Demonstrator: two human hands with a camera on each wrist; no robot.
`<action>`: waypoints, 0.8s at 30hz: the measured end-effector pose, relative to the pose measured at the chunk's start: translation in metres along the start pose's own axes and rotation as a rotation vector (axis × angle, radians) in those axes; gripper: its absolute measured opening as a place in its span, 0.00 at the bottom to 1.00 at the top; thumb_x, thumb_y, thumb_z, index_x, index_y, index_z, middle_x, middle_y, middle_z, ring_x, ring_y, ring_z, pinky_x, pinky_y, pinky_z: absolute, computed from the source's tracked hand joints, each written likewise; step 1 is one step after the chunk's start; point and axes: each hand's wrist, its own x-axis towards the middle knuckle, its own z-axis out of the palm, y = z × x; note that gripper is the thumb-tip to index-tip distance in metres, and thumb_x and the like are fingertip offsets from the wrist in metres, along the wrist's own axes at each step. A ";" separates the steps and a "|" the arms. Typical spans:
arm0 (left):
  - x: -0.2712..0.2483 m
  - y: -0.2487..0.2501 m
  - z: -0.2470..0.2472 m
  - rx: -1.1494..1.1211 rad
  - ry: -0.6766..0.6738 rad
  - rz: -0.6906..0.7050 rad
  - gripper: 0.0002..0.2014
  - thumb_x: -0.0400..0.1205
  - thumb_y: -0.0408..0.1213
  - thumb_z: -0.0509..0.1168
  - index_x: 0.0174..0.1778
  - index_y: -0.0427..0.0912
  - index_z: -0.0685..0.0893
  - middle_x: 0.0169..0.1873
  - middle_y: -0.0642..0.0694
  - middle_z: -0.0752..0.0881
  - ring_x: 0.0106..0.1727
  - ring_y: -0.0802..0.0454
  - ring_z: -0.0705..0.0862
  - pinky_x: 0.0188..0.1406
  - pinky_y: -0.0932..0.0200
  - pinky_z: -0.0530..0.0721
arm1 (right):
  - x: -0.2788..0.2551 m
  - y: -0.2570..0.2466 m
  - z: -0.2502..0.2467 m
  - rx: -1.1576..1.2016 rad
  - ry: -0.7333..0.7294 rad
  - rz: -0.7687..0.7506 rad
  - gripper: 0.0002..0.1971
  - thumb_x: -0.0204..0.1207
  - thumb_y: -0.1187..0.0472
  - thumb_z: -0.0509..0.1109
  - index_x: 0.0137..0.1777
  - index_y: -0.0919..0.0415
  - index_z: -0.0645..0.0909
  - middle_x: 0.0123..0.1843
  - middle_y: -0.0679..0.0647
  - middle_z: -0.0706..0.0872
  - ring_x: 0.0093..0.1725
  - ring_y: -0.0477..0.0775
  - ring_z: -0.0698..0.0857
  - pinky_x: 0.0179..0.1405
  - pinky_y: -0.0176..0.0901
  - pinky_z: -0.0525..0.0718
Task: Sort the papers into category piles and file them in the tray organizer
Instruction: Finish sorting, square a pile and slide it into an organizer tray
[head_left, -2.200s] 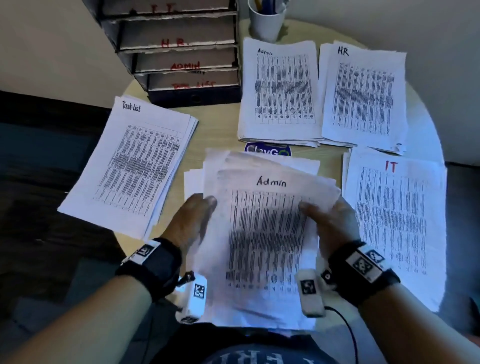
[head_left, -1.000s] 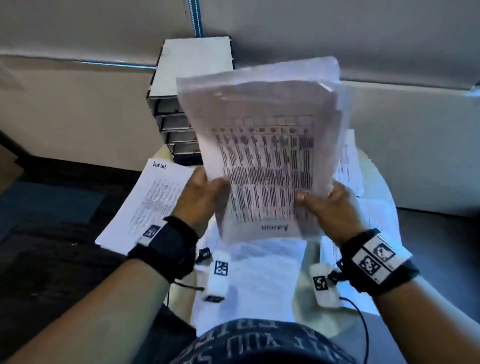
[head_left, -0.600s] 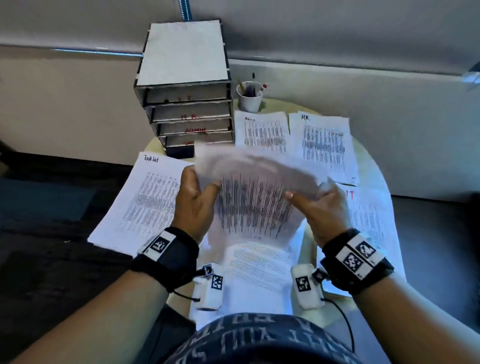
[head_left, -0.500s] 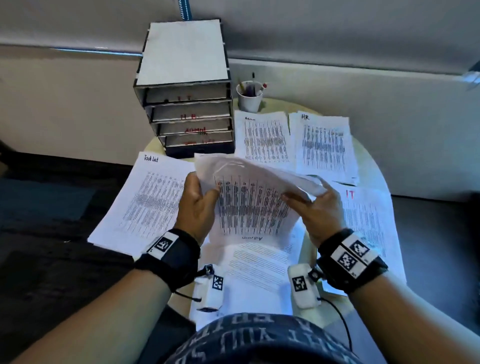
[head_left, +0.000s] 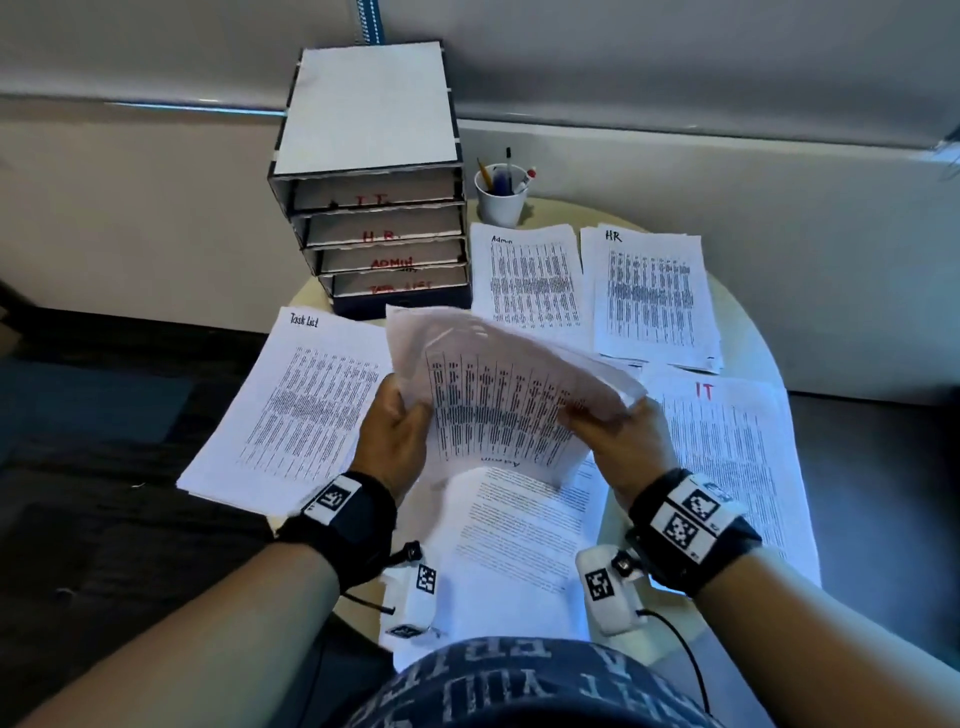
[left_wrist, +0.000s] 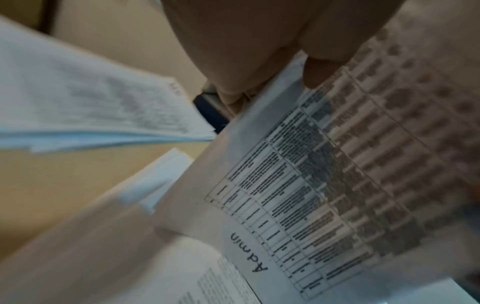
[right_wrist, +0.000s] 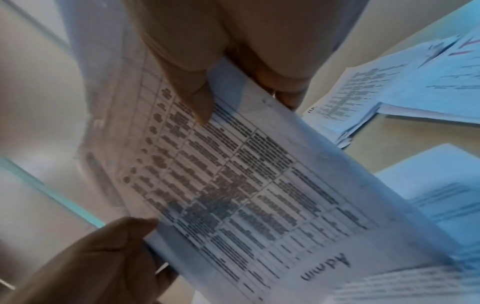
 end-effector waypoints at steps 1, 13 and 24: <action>0.000 0.002 0.002 0.009 -0.008 0.011 0.16 0.78 0.43 0.60 0.61 0.44 0.78 0.53 0.39 0.88 0.56 0.40 0.86 0.59 0.30 0.83 | 0.001 -0.001 0.001 0.019 0.025 0.008 0.12 0.66 0.74 0.80 0.47 0.62 0.87 0.36 0.42 0.92 0.38 0.43 0.90 0.44 0.39 0.86; 0.003 -0.034 0.009 0.168 -0.179 -0.154 0.24 0.77 0.46 0.65 0.70 0.48 0.75 0.63 0.46 0.86 0.63 0.46 0.84 0.63 0.40 0.84 | -0.002 0.010 -0.006 -0.158 -0.019 0.072 0.13 0.68 0.68 0.81 0.51 0.56 0.87 0.37 0.49 0.93 0.39 0.50 0.91 0.43 0.45 0.89; 0.022 0.068 0.019 0.935 -0.162 0.555 0.03 0.82 0.39 0.58 0.43 0.47 0.72 0.37 0.52 0.73 0.37 0.48 0.71 0.36 0.54 0.63 | -0.006 -0.072 -0.062 -0.899 0.320 -0.748 0.36 0.69 0.54 0.76 0.77 0.60 0.70 0.73 0.61 0.75 0.74 0.66 0.74 0.74 0.63 0.70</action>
